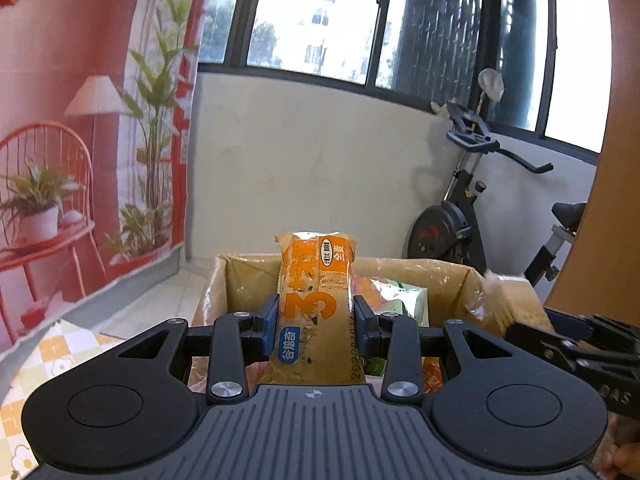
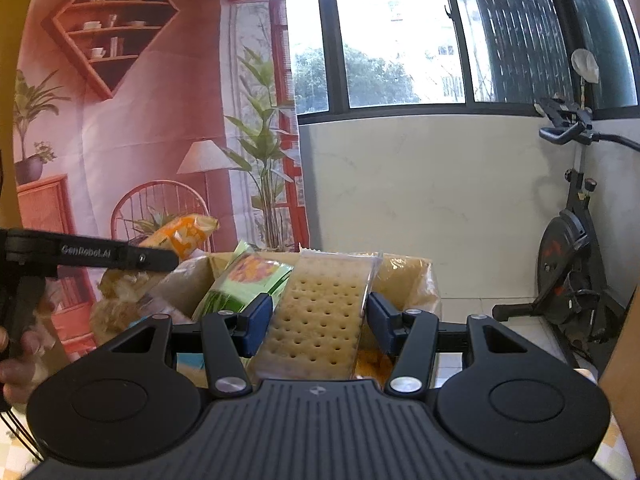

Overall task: Organize snacks
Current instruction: 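Lower both held items into the box and open both grippers, then move both grippers back down to the remaining snacks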

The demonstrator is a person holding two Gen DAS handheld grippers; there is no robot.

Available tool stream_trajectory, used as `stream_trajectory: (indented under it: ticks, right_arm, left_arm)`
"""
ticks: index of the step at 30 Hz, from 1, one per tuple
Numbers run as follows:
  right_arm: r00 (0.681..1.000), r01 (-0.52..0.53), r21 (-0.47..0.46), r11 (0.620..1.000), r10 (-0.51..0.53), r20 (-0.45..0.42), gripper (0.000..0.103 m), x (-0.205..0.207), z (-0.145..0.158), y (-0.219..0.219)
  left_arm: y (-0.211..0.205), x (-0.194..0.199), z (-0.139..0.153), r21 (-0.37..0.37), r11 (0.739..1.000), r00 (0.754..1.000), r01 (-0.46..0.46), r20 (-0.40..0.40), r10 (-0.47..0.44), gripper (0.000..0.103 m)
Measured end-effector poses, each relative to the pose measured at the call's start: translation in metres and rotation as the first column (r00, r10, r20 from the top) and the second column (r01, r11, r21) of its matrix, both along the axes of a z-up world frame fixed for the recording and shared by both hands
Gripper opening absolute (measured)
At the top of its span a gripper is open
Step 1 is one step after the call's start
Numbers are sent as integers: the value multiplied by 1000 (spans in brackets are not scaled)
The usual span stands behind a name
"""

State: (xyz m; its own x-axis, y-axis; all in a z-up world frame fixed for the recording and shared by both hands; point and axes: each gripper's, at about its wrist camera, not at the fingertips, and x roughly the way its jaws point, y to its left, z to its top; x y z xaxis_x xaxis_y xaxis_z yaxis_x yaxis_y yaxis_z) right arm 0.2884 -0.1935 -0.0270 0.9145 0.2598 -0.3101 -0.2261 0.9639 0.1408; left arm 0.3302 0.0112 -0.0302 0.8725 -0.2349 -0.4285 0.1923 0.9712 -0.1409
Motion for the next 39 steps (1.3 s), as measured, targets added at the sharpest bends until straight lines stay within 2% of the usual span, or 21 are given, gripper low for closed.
stream_trajectory:
  ticks: [6,11,16,19,22,24,26,31,37,39]
  right_arm:
    - [1000,-18,-2,1000,17,-26,55,30,0,11]
    - [997,-32,-9,999,31,-67,55,42,-8,20]
    - [994,-16,3,1000,16,-111,55,50,-17,20]
    - [991,-18,14,1000,19,-134,55,53,-20,22]
    - [990,-13,5,1000,14,-141,55,51,-21,24]
    - [988,-15,-1,1000,15,-151,57,51,-22,25]
    - [987,-14,-11,1000,12,-160,57,50,-23,27]
    - [989,4,-14,1000,-6,-149,58,44,-19,24]
    - [993,11,-23,1000,-13,-119,59,31,-9,25]
    - [994,15,-16,1000,-17,-109,59,24,-5,24]
  left_arm:
    - [-8,0,-10,53,998,998,42,-38,-40,39]
    - [0,10,-16,34,999,994,39,-101,-36,40]
    - [-1,12,-21,67,996,991,52,-130,-42,41]
    - [-2,11,-22,91,995,993,48,-115,-37,43]
    - [-3,11,-22,102,993,992,54,-118,-41,49]
    - [-2,12,-21,90,993,991,72,-121,-61,60]
    - [-2,14,-21,77,993,989,85,-125,-75,65]
    - [-6,9,-20,110,991,992,77,-108,-65,74]
    - [1,-8,-11,102,993,998,52,-53,-47,84]
    - [4,-15,-7,107,994,999,34,-32,-30,84]
